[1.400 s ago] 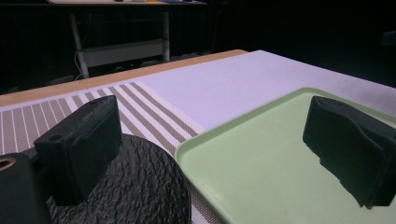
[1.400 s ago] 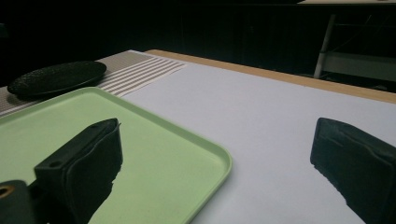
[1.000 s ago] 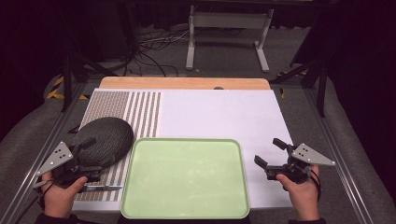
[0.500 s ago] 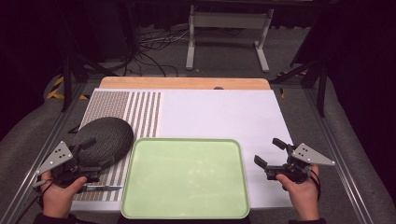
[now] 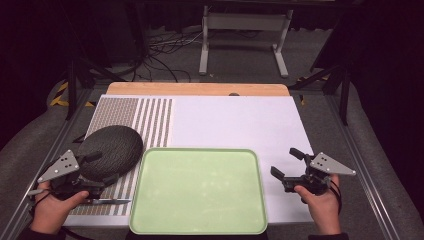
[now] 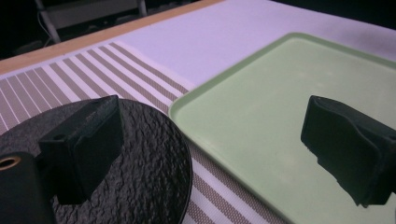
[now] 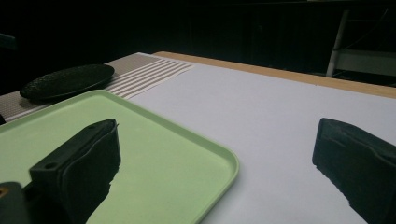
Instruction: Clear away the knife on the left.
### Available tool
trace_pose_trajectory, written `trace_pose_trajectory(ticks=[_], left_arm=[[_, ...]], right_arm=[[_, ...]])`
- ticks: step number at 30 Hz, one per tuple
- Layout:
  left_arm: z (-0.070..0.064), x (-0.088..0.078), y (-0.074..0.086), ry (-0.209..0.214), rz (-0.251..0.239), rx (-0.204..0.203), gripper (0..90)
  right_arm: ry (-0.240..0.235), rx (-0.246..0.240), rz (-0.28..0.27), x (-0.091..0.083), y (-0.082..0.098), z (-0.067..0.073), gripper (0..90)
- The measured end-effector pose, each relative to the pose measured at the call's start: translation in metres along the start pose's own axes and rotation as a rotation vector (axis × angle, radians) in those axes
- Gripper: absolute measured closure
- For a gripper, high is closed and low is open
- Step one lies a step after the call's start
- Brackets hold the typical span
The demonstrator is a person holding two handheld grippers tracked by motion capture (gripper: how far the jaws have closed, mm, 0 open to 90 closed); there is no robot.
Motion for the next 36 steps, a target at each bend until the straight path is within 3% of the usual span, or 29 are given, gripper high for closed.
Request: trace_pose_trajectory(ticks=[16,27,31,36], left_arm=[[-0.003,-0.006,0.005,0.021,0.201,0.11,7.5],[-0.001,-0.01,0.009,0.026,0.295,0.146,7.9],[-0.002,-0.007,0.013,0.017,0.384,0.189,8.8],[-0.002,-0.007,0.015,0.011,0.435,0.216,9.1]], right_arm=[[-0.016,-0.001,0.014,0.002,0.002,0.0,1.8],[-0.019,-0.003,0.024,0.003,0.004,0.0,1.8],[-0.023,-0.003,0.024,0.003,0.005,0.0,1.9],[-0.027,-0.003,0.024,0.003,0.005,0.001,1.9]])
Point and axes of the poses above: each handheld gripper's, and its own axes: x roughly forward along the jaws, y roughly out of its underside, z roughly to its left, the point moved 6 cm from there along x, roughly forward along the jaws, and after that the axes turned 15 degrees about z, right-handed, at the moved point
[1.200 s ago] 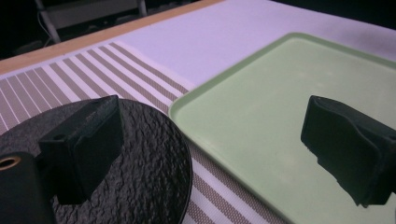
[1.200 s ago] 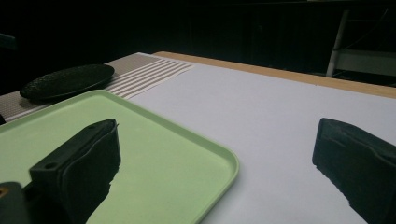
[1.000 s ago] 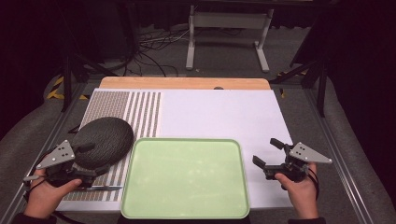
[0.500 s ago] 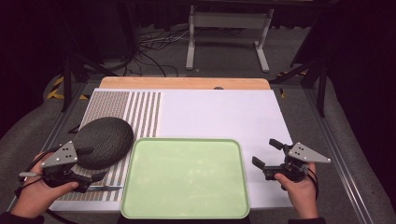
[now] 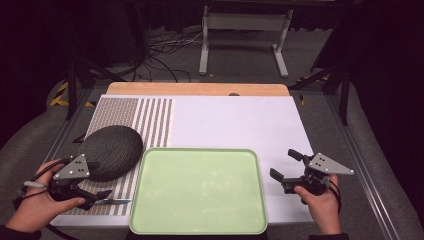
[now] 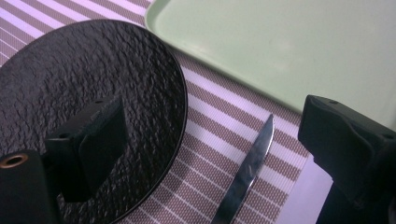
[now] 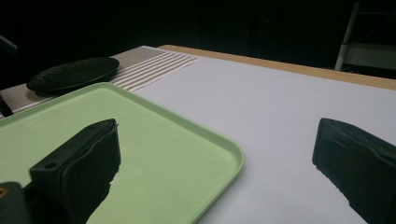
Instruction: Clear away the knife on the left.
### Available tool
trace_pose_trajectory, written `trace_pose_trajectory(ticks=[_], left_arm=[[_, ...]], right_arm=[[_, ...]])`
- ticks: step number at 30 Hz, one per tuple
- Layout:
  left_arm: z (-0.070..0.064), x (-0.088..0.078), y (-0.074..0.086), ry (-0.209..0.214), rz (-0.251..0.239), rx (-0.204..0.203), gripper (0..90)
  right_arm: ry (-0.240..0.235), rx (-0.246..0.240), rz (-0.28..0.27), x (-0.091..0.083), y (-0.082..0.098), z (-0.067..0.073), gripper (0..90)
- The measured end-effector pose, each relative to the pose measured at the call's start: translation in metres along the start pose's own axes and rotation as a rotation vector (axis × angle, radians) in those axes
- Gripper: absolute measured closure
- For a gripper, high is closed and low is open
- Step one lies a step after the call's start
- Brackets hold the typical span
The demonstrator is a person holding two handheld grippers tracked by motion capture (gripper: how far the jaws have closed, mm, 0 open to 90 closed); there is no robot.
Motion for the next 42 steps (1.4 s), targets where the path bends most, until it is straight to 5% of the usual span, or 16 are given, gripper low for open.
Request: trace_pose_trajectory(ticks=[42], left_arm=[[0.003,0.016,0.025,0.098,0.407,0.161,14.0]], right_arm=[[-0.009,-0.002,0.019,0.003,0.003,-0.001,1.9]])
Point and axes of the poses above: each handheld gripper's, and its own axes: x roughly forward along the jaws, y roughly out of its underside, z roughly to its left, the point moved 6 cm from there along x, roughly forward along the jaws, and after that the axes turned 15 degrees about z, right-handed, at the moved point
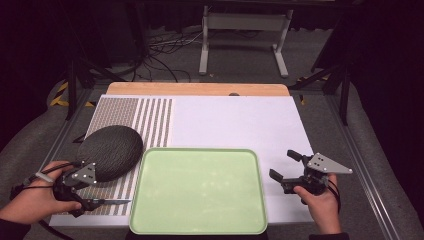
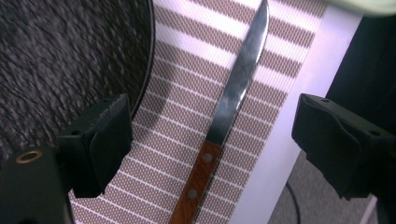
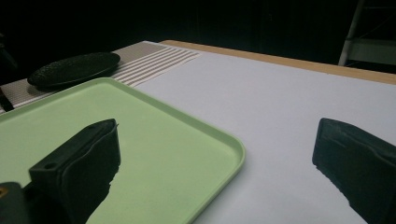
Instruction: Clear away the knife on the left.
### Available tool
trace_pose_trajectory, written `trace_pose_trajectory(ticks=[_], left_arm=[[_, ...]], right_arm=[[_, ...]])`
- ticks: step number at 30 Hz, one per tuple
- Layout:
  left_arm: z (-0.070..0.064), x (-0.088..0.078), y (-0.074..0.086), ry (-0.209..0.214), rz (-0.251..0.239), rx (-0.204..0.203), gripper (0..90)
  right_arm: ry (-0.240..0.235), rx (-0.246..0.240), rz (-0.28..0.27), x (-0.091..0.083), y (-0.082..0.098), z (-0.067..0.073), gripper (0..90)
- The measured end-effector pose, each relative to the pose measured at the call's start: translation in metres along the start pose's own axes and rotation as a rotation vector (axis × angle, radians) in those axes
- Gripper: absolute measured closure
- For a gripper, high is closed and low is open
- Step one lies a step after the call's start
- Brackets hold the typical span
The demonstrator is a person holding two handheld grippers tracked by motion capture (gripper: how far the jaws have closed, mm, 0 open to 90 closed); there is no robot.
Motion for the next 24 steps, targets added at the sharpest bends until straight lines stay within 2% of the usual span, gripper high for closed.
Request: trace_pose_trajectory(ticks=[4,13,17,24], left_arm=[[0.0,0.006,0.003,0.014,0.047,0.03,14.9],[0.003,0.015,0.008,0.023,0.13,0.06,19.0],[0.004,0.019,0.01,0.026,0.172,0.084,23.9],[0.005,0.025,0.01,0.025,0.224,0.124,39.5]], right_arm=[[-0.001,-0.004,0.003,0.0,0.0,0.0,1.8],[0.001,-0.017,0.018,0.002,0.001,0.001,1.9],[0.002,-0.02,0.022,0.002,0.002,0.001,1.9],[0.013,-0.036,0.036,0.001,0.003,0.0,1.9]])
Point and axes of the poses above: each handheld gripper's, and its own axes: x roughly forward along the jaws, y roughly out of its underside, z roughly to its left, the point moved 6 cm from there along x, roughly forward along the jaws, and after that the axes turned 15 degrees about z, right-handed, at the moved point
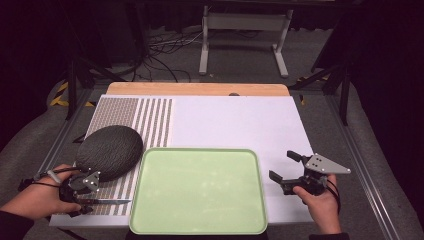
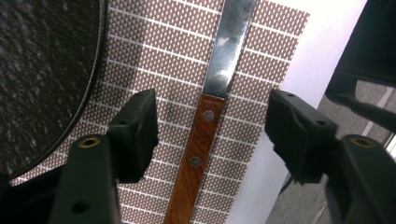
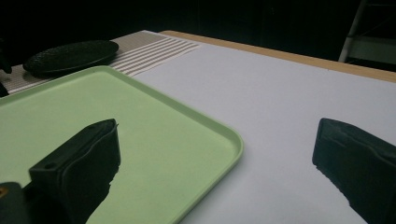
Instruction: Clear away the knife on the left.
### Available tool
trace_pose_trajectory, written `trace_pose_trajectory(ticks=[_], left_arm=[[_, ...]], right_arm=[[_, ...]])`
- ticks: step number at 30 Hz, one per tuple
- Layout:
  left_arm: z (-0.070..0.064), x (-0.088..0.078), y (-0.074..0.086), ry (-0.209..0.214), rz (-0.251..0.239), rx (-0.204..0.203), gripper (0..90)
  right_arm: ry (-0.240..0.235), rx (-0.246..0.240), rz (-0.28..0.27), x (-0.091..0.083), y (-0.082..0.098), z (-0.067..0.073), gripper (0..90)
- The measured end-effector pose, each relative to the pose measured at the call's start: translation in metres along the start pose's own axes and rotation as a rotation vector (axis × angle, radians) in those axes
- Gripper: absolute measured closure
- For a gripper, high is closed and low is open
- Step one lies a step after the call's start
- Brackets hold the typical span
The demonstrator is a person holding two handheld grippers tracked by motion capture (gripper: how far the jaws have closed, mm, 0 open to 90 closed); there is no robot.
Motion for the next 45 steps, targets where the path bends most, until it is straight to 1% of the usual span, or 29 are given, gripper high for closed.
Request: trace_pose_trajectory(ticks=[2,3,4,5,7,10,13,15,17,19,25,27,28,29,31,34,35,36,38,39,40,41,42,43,44,45], left_arm=[[0.0,0.001,-0.002,-0.003,0.006,0.013,42.1],[0.0,0.001,-0.003,-0.003,0.008,0.026,43.9],[0.0,0.001,-0.003,-0.003,0.008,0.026,47.6],[0.0,0.001,-0.003,-0.005,0.014,0.036,47.6],[0.001,0.002,-0.002,-0.009,0.031,0.052,53.5],[0.002,0.003,-0.002,-0.016,0.055,0.083,65.1],[0.002,0.005,-0.001,-0.018,0.076,0.11,71.3],[0.003,0.006,-0.001,-0.034,0.094,0.124,74.1],[0.003,0.006,-0.001,-0.039,0.1,0.136,75.4],[0.003,0.006,-0.002,-0.056,0.11,0.164,76.3],[0.003,0.006,-0.001,-0.053,0.115,0.18,77.7],[0.003,0.005,-0.001,-0.061,0.11,0.179,77.7],[0.002,0.004,-0.001,-0.059,0.095,0.17,77.8],[0.002,0.003,-0.001,-0.056,0.088,0.171,77.8],[0.002,-0.002,0.001,-0.058,0.076,0.157,77.8],[0.002,-0.01,0.002,-0.046,0.046,0.136,77.8],[0.002,-0.015,0.003,-0.037,0.024,0.12,77.8],[0.002,-0.015,0.003,-0.037,0.024,0.12,77.8],[0.002,-0.02,0.004,-0.032,0.012,0.099,77.8],[0.002,-0.024,0.005,-0.021,-0.001,0.077,77.8],[0.002,-0.024,0.005,-0.021,-0.001,0.077,77.8],[0.002,-0.027,0.004,-0.013,-0.018,0.051,77.8],[0.003,-0.03,0.004,-0.009,-0.03,0.04,77.9],[0.003,-0.035,0.003,-0.004,-0.048,0.01,77.9],[0.003,-0.035,0.003,-0.004,-0.048,0.01,77.9],[0.002,-0.039,0.002,0.009,-0.065,-0.008,77.9]], right_arm=[[-0.001,-0.001,0.002,0.0,0.0,0.0,1.9],[-0.001,-0.002,0.002,0.0,0.0,0.0,1.9],[-0.001,-0.002,0.002,0.0,0.0,0.0,1.9],[-0.002,-0.005,0.004,0.0,0.0,0.0,1.9],[-0.006,-0.002,0.005,0.0,0.0,0.001,1.9],[-0.01,-0.001,0.002,0.0,0.0,0.001,2.0],[-0.012,0.001,0.0,0.0,0.0,0.001,2.0],[-0.013,0.001,0.0,0.0,0.0,0.001,2.0],[-0.015,0.0,-0.001,0.0,0.0,0.002,2.0],[-0.017,0.0,-0.001,0.0,0.0,0.002,2.0],[-0.022,0.0,-0.002,0.0,0.0,0.003,2.0],[-0.023,0.0,-0.002,-0.001,0.0,0.002,2.0],[-0.022,0.003,-0.004,-0.001,0.0,0.002,2.0],[-0.021,0.003,-0.004,-0.001,0.0,0.002,2.0],[-0.02,0.003,-0.005,-0.001,0.0,0.002,2.0],[-0.019,0.002,-0.009,-0.001,-0.001,0.002,2.0],[-0.019,0.002,-0.01,-0.001,-0.001,0.002,2.0],[-0.019,0.002,-0.01,-0.001,-0.001,0.002,2.0],[-0.019,0.003,-0.011,-0.002,-0.001,0.002,2.0],[-0.019,0.003,-0.011,-0.002,-0.001,0.002,2.0],[-0.019,0.003,-0.011,-0.002,-0.001,0.002,2.0],[-0.018,0.004,-0.01,-0.002,-0.001,0.002,2.0],[-0.016,0.005,-0.009,-0.002,-0.001,0.001,2.0],[-0.016,0.005,-0.009,-0.002,-0.001,0.001,2.0],[-0.016,0.005,-0.009,-0.002,-0.001,0.001,2.0],[-0.016,0.005,-0.01,-0.002,-0.001,0.001,2.0]])
Point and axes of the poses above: each handheld gripper's, and its own axes: x roughly forward along the jaws, y roughly out of its underside, z roughly to its left, the point moved 6 cm from there along x, roughly forward along the jaws, and after that the axes turned 15 degrees about z, right-handed, at the moved point
